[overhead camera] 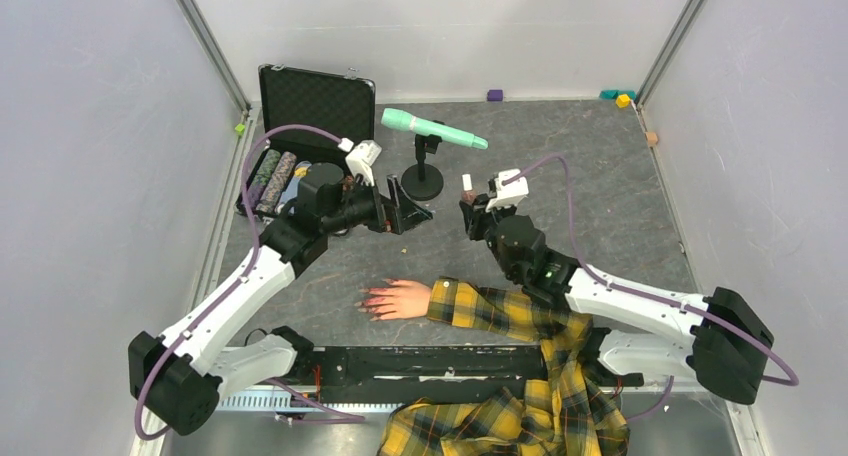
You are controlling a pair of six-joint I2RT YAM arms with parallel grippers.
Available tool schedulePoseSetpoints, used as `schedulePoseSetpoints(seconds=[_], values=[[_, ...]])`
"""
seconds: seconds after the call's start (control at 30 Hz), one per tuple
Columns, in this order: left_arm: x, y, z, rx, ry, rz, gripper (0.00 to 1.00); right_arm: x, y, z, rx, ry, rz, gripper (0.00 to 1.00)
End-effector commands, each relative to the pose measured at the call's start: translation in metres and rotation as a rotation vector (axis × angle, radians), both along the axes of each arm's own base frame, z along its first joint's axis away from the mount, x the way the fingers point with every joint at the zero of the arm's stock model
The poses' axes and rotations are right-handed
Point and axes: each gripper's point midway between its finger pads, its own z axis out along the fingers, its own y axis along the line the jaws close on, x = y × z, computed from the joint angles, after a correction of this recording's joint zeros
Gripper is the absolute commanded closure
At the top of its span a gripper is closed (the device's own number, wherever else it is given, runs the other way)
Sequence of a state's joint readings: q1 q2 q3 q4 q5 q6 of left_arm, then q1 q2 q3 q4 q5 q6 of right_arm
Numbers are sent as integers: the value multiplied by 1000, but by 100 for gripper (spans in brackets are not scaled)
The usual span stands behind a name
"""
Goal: Paint the nails
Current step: Unscrew the nail polish bottle.
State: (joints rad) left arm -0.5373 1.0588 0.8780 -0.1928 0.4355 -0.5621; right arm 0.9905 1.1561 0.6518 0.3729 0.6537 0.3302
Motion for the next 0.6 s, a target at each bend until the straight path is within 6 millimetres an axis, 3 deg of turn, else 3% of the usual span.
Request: schedulePoseSetpoints(seconds=[0.0,0.1,0.23,0.57], values=[[2,7,28,3,-151,6,0,3,5,7,65,-12,151,99],[-7,2,41,-40,-193,-44,0,-2,12,14,81,-38,304,99],[-26,-10,59,-131,-233,-172,0,-24,32,35,124,-77,573,98],[-53,-16,88,-247,-342,-302,0,-100,54,96,338,-190,1050,99]])
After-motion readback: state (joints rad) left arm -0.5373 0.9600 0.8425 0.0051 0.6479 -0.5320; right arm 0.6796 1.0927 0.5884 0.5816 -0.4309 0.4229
